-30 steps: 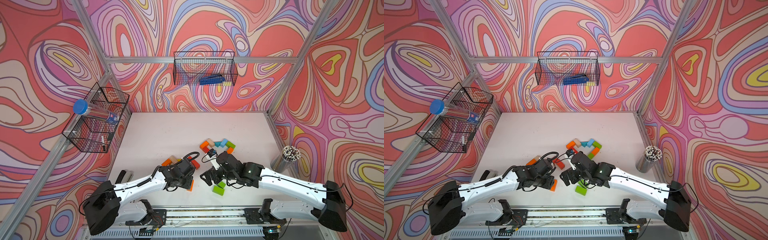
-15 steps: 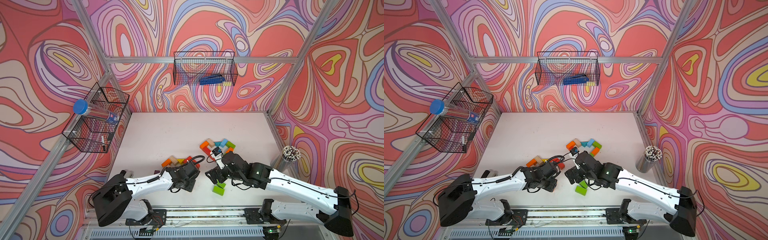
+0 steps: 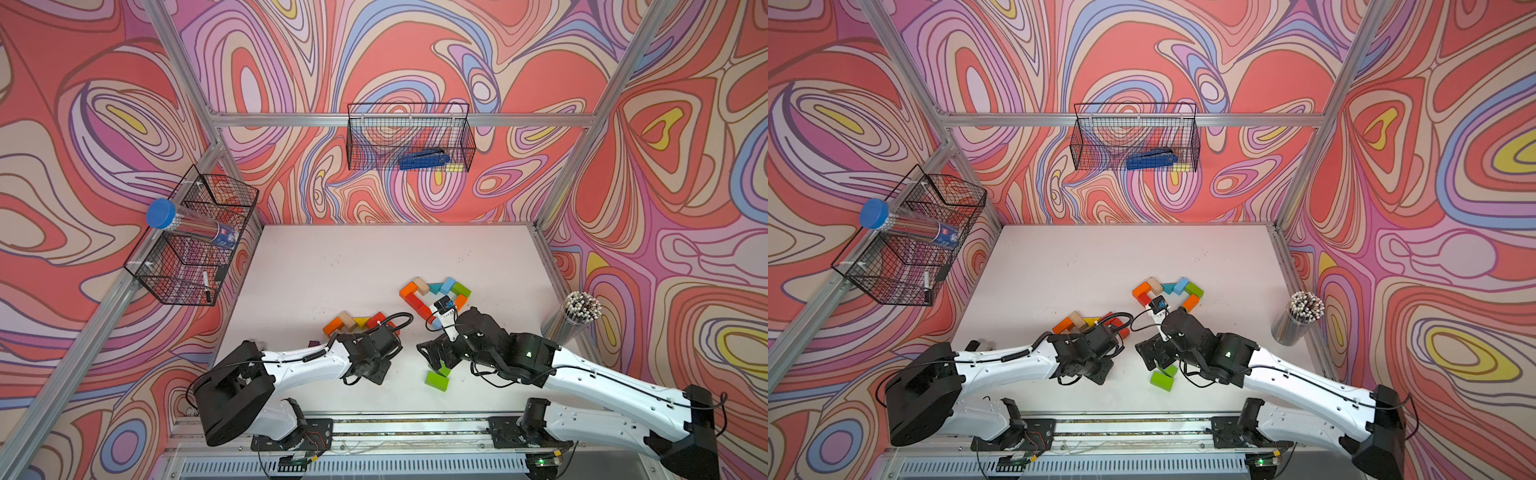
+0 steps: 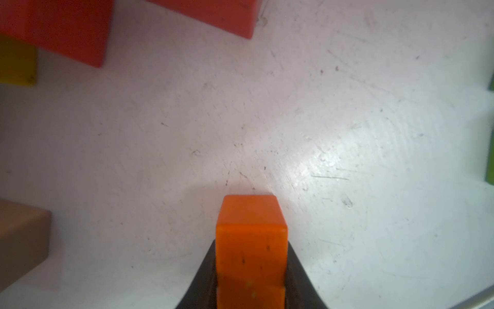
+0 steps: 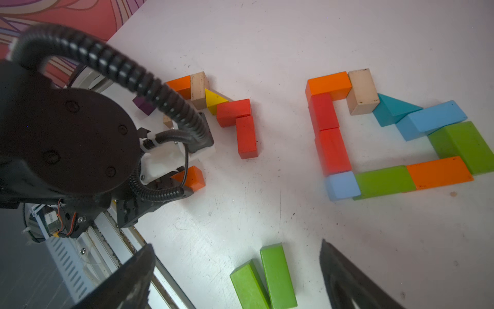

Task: Assemble a heart with building blocks
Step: Pick up the building block from the center of the board, then assemble the building block at the center of the board.

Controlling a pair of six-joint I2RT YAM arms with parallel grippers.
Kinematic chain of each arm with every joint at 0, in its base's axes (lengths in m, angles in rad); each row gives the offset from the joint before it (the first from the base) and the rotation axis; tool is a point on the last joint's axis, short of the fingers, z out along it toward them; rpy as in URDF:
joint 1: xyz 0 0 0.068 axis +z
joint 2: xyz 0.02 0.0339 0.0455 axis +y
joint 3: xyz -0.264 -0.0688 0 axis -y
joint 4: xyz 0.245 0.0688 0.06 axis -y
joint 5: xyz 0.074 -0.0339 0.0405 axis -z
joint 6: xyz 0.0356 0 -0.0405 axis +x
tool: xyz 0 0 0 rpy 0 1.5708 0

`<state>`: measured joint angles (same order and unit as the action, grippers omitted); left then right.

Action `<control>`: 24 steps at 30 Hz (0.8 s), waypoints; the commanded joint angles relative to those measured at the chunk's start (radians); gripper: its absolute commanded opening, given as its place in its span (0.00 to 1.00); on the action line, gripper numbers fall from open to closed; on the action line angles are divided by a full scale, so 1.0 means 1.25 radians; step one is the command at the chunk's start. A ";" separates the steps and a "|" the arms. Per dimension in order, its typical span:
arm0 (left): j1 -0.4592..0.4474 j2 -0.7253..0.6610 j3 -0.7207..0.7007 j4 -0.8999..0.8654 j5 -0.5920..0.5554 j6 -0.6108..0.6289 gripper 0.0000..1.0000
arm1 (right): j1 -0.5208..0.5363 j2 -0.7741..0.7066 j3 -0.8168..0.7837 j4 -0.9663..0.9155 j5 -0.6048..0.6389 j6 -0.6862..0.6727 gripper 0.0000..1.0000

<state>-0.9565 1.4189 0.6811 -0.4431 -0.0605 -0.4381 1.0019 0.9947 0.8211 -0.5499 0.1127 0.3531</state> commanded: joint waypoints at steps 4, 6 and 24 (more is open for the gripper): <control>0.018 0.057 0.045 -0.008 -0.044 0.082 0.23 | -0.003 -0.017 -0.030 0.041 -0.038 -0.033 0.93; 0.034 0.071 0.051 0.001 -0.042 0.092 0.22 | -0.003 -0.027 -0.041 0.053 -0.050 -0.043 0.93; 0.091 0.176 0.134 0.025 -0.009 0.193 0.23 | -0.003 -0.101 -0.103 0.085 -0.099 -0.082 0.92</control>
<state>-0.8547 1.5951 0.8387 -0.4011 -0.0685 -0.2390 1.0019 0.8726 0.7063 -0.4564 -0.0059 0.2668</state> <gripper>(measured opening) 0.329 0.924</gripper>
